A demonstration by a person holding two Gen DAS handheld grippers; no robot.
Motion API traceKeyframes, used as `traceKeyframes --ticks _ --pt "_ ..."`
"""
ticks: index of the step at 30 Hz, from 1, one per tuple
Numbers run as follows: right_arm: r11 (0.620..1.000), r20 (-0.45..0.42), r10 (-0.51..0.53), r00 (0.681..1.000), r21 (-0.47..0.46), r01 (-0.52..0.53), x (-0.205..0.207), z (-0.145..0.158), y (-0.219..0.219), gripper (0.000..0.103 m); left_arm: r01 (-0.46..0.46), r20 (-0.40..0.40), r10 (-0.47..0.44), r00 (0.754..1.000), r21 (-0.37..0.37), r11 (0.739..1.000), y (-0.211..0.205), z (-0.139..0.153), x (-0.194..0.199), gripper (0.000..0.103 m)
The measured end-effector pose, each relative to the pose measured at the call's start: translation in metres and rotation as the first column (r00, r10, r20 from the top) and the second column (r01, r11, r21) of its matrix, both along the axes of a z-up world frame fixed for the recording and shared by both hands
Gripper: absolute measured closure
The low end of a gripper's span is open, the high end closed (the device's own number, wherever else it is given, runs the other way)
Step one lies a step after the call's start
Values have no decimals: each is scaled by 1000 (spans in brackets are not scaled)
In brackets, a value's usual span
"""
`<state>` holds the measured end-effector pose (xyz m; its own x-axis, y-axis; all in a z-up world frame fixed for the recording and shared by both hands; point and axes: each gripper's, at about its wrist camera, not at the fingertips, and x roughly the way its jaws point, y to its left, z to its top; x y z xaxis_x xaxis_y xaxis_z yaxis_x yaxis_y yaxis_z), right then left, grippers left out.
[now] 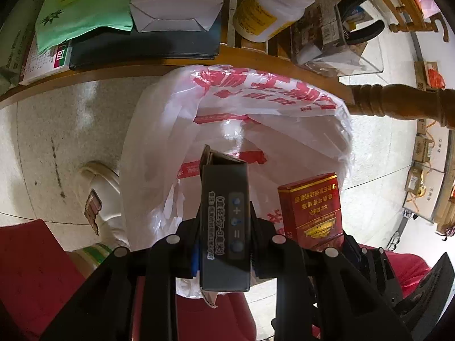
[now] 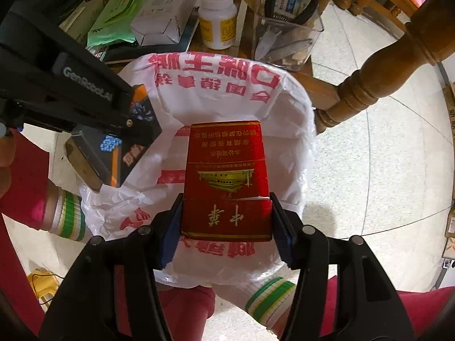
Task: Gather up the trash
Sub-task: 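Open both tools to drop the grey box and red pack into the bag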
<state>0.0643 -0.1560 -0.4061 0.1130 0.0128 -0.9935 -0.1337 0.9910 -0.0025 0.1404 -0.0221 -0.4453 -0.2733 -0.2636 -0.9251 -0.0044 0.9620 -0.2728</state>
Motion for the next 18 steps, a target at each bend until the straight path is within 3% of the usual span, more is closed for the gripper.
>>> traceKeyframes --ticks 10,12,14,18 --pt "998 -25 9 1000 60 -8 6 -11 3 47 21 -13 -21 1000 29 999 0 -14 -1 77" --pt "997 -23 12 1000 70 -10 6 -11 5 41 25 -13 -24 1000 36 999 -1 -14 -1 75" --pt "997 -14 13 1000 77 -12 7 -10 5 25 31 -19 -31 999 43 999 -2 -15 0 52" --pt "997 8 9 1000 82 -10 10 -5 4 25 69 8 -70 997 85 994 -6 -11 0 42"
